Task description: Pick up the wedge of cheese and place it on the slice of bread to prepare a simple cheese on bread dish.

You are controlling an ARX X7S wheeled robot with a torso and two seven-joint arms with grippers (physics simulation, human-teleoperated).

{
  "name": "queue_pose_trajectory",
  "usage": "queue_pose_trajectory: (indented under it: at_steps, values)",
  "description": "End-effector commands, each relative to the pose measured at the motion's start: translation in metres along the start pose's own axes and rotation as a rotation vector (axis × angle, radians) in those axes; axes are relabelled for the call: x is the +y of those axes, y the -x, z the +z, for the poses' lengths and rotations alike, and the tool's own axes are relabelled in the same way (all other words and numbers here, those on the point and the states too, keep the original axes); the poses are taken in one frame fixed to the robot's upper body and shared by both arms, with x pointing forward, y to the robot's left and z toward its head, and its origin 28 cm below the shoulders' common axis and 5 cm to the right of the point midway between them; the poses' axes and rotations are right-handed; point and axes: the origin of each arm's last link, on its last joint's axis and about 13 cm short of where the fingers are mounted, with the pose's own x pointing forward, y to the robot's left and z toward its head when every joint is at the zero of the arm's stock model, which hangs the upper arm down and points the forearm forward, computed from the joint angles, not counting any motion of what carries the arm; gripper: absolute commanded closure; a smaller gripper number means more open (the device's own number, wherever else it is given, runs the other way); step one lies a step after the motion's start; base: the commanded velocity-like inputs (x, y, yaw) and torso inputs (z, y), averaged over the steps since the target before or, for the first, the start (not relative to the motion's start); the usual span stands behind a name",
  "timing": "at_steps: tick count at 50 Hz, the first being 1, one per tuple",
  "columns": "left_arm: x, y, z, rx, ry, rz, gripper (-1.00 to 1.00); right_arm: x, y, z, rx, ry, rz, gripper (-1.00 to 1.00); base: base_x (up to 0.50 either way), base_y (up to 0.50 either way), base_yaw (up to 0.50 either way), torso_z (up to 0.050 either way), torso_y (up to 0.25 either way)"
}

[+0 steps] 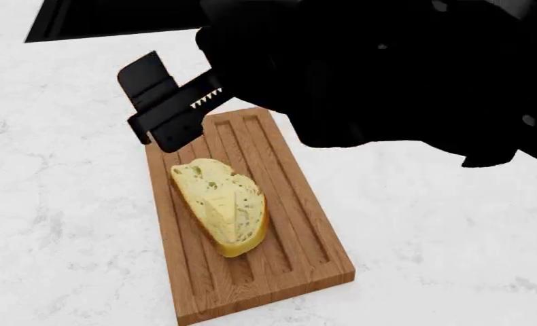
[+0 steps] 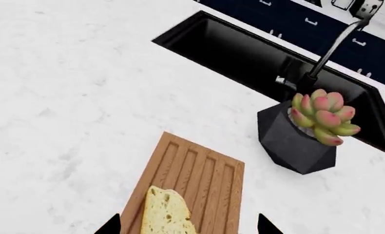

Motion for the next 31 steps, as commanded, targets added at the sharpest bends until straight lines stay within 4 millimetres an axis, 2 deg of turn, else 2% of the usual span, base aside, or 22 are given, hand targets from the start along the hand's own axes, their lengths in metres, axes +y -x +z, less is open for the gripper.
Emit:
queue_pose_trajectory:
  at_steps: [1, 4, 8, 13, 19, 31]
  values:
    - [0.0, 0.0, 0.0, -0.003, 0.001, 0.004, -1.0, 0.026, 0.093, 0.03, -0.201, 0.1, -0.095, -1.0, 0.0, 0.0, 0.0, 0.0, 0.0]
    - [0.0, -0.001, 0.0, -0.004, 0.001, 0.0, -1.0, 0.033, 0.121, 0.028, -0.255, 0.123, -0.169, -1.0, 0.0, 0.0, 0.0, 0.0, 0.0]
    - [0.0, -0.001, 0.001, -0.01, -0.001, 0.001, -1.0, 0.041, 0.139, 0.025, -0.314, 0.14, -0.197, -1.0, 0.0, 0.0, 0.0, 0.0, 0.0]
    - [0.0, -0.001, 0.001, -0.01, -0.001, 0.0, -1.0, 0.049, 0.152, 0.015, -0.396, 0.138, -0.2, -1.0, 0.0, 0.0, 0.0, 0.0, 0.0]
    - [0.0, 0.001, 0.001, -0.015, -0.004, -0.002, -1.0, 0.052, 0.176, -0.007, -0.541, 0.127, -0.32, -1.0, 0.0, 0.0, 0.0, 0.0, 0.0]
    - [0.0, 0.001, 0.001, -0.017, -0.011, 0.0, -1.0, 0.046, 0.187, -0.042, -0.659, 0.042, -0.461, -1.0, 0.0, 0.0, 0.0, 0.0, 0.0]
